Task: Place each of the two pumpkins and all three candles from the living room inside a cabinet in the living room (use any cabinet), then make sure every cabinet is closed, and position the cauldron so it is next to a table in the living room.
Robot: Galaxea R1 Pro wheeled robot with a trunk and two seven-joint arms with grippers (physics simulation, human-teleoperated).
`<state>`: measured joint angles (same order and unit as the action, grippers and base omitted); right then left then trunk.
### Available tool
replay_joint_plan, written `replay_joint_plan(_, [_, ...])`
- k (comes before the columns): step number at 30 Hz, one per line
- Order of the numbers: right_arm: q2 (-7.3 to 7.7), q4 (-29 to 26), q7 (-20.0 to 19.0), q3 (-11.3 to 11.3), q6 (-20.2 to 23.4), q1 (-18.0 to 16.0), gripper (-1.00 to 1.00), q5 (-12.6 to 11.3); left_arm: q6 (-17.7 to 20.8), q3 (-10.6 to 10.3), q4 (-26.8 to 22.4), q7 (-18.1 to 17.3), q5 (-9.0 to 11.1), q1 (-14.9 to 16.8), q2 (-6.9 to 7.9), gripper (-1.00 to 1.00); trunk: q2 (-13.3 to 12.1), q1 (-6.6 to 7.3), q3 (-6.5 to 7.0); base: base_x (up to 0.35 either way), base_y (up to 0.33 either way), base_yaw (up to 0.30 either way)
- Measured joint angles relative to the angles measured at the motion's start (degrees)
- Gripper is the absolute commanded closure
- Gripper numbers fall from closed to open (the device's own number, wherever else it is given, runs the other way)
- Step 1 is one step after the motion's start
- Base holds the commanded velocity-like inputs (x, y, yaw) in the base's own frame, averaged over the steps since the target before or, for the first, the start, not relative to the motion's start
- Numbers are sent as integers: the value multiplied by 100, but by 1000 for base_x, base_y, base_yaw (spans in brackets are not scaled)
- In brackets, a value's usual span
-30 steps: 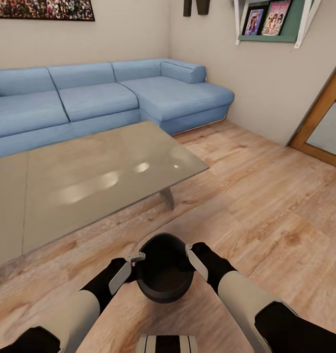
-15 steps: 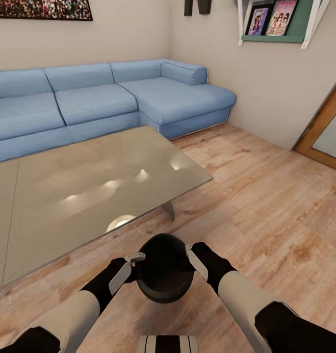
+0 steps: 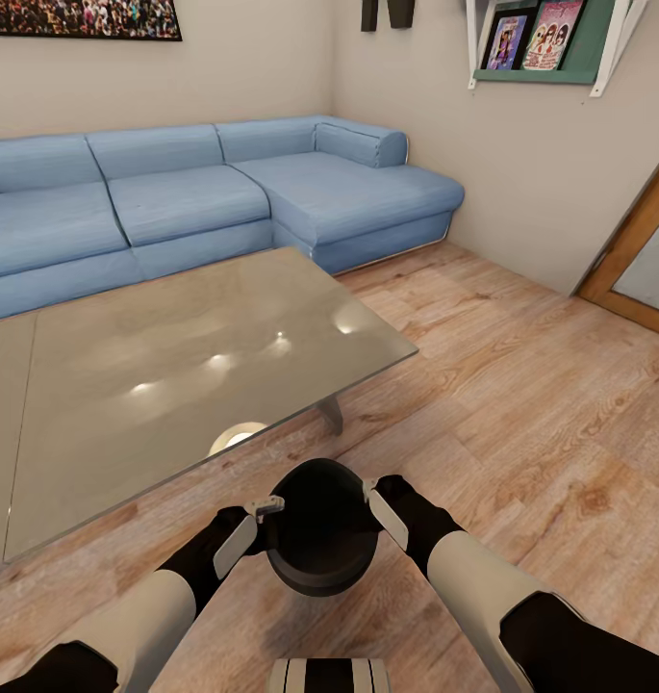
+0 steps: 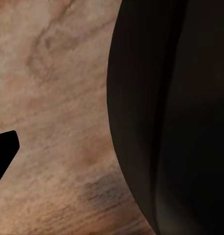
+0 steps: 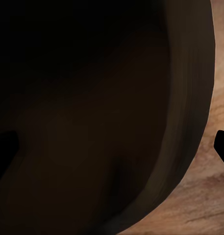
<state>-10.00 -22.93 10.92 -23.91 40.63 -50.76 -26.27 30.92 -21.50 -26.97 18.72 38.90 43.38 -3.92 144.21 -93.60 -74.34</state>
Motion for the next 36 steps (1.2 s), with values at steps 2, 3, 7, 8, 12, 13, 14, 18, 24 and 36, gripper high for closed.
replay_joint_plan(2, [0, -1, 0, -1, 0, 0, -100, 0, 0, -3, 0, 0, 5, 0, 0, -100, 0, 0, 0, 0, 0, 0])
replay_joint_plan(3, [0, -2, 0, 1, -1, 0, -100, 0, 0, -4, -2, 0, 5, 0, 0, -100, 0, 0, 0, 0, 0, 0])
replay_joint_plan(7, [0, -17, -8, 2, -9, 10, -100, 0, -6, -7, -92, 11, 5, -10, 0, -100, 0, 0, 0, 0, 0, 0])
replay_joint_plan(8, [0, -64, -13, -5, -12, 22, -100, -1, 1, -7, -266, 30, 1, -31, 9, -100, 0, 0, 0, 0, 0, 0])
replay_joint_plan(12, [0, -373, -9, 1, 15, 32, -100, -1, 14, -6, -475, 44, -13, -102, 29, -100, 0, 0, 0, 0, 0, 0])
replay_joint_plan(13, [0, -522, 5, 5, 35, 41, -100, 25, 18, -5, -513, 47, -16, -119, 35, -100, 0, 0, 0, 0, 0, 0])
replay_joint_plan(14, [0, -585, 6, 9, 47, 45, -100, 48, 19, -4, -527, 50, -18, -125, 37, -100, 0, 0, 0, 0, 0, 0])
replay_joint_plan(18, [0, -777, 7, 13, 65, 57, -100, 19, 24, -1, -567, 57, -21, -143, 43, -100, 0, 0, 0, 0, 0, 0])
replay_joint_plan(24, [0, -854, -2, 27, 80, 61, -100, -3, 28, -1, -591, 67, -17, -154, 44, -100, 0, 0, 0, 0, 0, 0])
replay_joint_plan(36, [431, -1748, -9, 59, 107, 213, -100, -22, 75, 1, -2451, 740, -10, -984, 251, -100, 0, 0, 0, 0, 0, 0])
